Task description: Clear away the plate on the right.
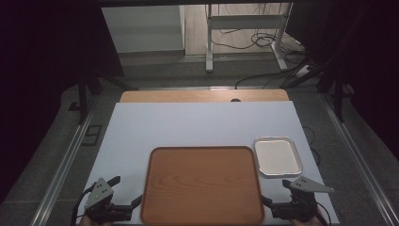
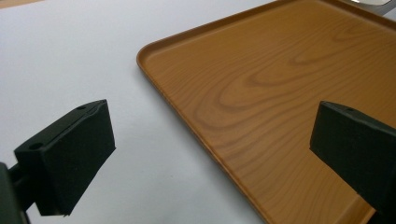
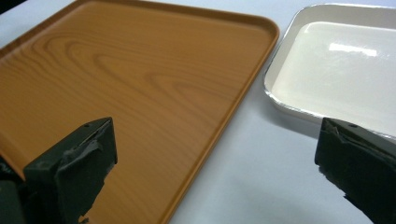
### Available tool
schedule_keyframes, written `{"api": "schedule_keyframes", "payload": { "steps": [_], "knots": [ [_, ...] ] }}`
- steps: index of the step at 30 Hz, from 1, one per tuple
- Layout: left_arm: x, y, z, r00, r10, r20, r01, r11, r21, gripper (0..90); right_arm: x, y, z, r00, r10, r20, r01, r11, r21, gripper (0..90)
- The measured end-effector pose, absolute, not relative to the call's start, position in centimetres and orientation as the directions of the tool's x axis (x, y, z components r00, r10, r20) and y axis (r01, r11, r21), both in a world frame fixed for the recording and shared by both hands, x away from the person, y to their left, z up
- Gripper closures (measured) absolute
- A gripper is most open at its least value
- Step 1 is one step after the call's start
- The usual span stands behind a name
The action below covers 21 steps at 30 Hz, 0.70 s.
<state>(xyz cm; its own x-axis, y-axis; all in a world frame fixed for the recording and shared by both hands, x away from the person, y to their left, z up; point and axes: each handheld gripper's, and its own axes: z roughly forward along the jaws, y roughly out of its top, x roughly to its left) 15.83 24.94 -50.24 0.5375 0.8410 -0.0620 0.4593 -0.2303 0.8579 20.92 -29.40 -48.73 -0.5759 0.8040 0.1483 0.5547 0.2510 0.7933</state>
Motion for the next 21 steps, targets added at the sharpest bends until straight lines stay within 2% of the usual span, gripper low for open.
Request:
{"api": "schedule_keyframes", "payload": {
  "steps": [21],
  "knots": [
    [15.9, 24.7, -50.2, 0.545, 0.837, -0.045, 0.457, -0.252, 0.853, 0.0, 23.6, -30.2, -48.8, -0.549, 0.828, 0.112, 0.518, 0.232, 0.823, 0.0]
  ]
}}
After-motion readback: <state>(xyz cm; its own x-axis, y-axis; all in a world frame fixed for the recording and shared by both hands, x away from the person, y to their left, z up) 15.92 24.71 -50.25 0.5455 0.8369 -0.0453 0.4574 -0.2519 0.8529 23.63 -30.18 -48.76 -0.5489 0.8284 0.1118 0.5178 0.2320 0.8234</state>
